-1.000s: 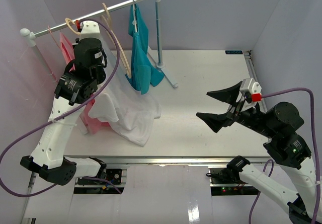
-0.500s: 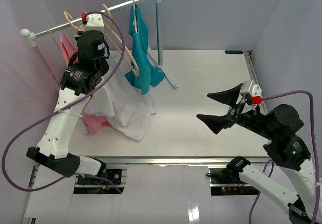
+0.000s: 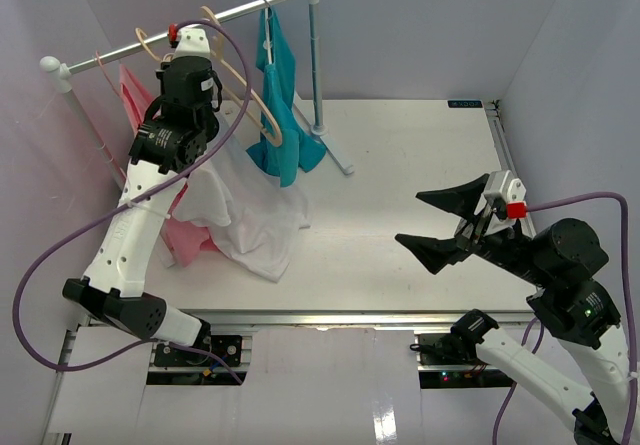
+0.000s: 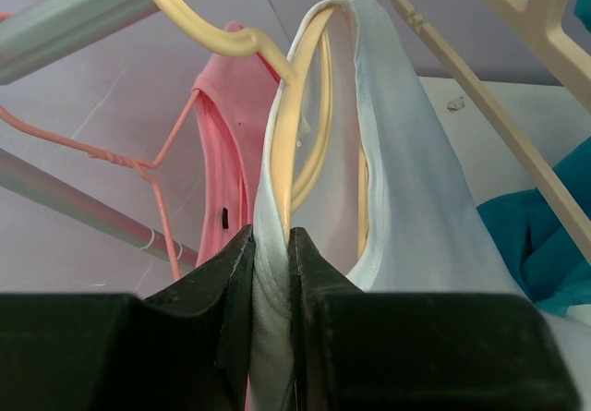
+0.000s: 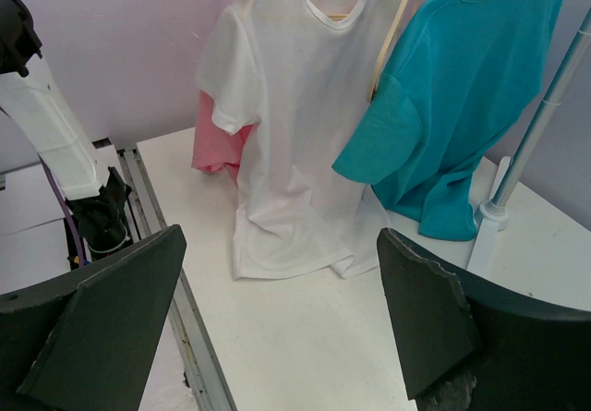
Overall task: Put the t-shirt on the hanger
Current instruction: Place the hanger at the clothesline.
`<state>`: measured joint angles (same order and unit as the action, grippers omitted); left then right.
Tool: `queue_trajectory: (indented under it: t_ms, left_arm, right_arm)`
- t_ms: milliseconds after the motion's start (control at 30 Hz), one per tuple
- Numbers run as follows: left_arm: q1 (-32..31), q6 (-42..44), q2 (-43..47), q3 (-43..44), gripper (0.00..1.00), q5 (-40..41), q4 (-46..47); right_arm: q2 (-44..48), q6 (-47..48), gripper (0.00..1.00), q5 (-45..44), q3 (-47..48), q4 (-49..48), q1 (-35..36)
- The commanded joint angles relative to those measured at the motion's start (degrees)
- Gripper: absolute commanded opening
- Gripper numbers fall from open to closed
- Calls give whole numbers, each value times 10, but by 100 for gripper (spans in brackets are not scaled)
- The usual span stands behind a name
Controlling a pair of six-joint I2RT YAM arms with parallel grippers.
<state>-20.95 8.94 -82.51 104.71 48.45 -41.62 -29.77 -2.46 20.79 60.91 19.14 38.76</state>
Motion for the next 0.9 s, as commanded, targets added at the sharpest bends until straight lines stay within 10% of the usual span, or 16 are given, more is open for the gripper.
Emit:
queue_trajectory:
  t_ms: [0,133,300,533,867]
  left_arm:
    - [6,-64,25,32,47,-26,-54]
    - [6,-101,39,68,80,-72,-107]
    - [6,-121,63,41,97,-239,-133]
    - [6,-146,113,-70,98,-397,-82]
    - [5,-157,183,-111,98,-422,-19]
  right_arm:
    - [4,4,91,-14,-7,-25,2]
    - [-3,1,92,-22,-22,-28,2]
    - [-12,-11,94,-17,-53,-34,2]
    - [-24,-28,92,-37,-123,-47,2]
    - [-35,-44,90,-59,-227,-89,2]
